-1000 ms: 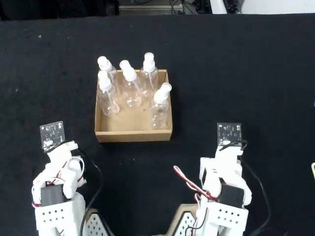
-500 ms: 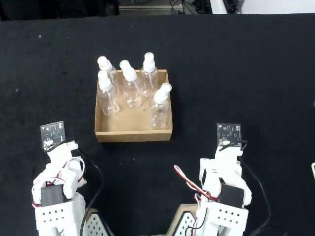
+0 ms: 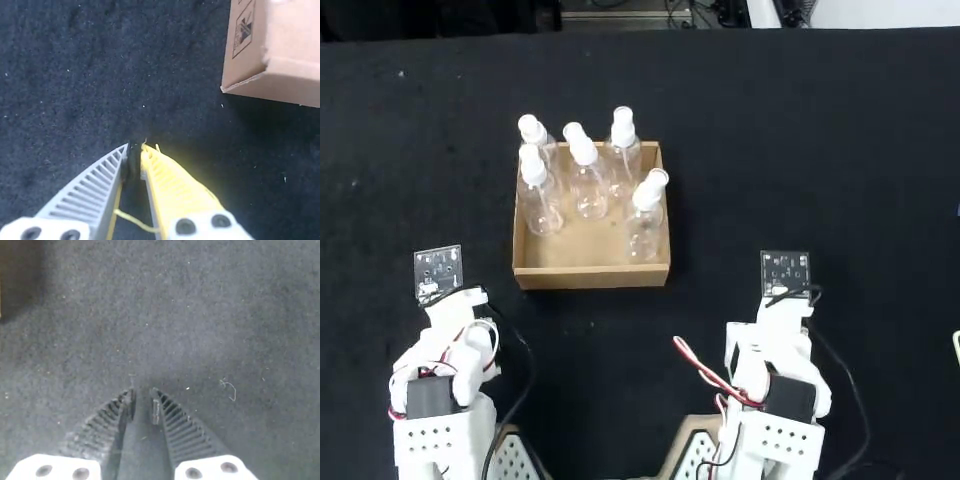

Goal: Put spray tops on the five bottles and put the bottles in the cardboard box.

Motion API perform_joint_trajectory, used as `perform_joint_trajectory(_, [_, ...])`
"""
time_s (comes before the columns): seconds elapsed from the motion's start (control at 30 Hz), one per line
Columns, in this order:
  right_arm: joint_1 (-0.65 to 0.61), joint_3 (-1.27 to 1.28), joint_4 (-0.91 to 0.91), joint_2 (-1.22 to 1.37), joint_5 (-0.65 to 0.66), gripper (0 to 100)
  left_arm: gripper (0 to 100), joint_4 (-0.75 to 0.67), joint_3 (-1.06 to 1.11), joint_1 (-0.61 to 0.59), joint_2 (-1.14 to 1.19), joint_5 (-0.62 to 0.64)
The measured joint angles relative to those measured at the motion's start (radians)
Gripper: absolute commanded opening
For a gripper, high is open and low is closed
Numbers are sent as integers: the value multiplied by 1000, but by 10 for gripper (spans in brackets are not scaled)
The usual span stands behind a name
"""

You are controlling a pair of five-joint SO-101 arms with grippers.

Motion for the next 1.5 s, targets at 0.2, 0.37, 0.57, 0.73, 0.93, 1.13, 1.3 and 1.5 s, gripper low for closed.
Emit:
perform_joint_trajectory(0.2, [0,0,0,0,0,11,30,0,0,8,0,0])
perform_joint_trajectory(0.37, [0,0,0,0,0,11,30,0,0,8,0,0])
perform_joint_trajectory(0.57, [0,0,0,0,0,11,30,0,0,8,0,0])
perform_joint_trajectory(0.73, [0,0,0,0,0,11,30,0,0,8,0,0])
perform_joint_trajectory(0.93, [0,0,0,0,0,11,30,0,0,8,0,0])
perform_joint_trajectory(1.13, [-106,0,0,0,0,11,30,0,0,8,0,0])
perform_joint_trajectory(1.3, [-158,0,0,0,0,11,30,0,0,8,0,0])
perform_joint_trajectory(1.5, [-166,0,0,0,0,11,30,0,0,8,0,0])
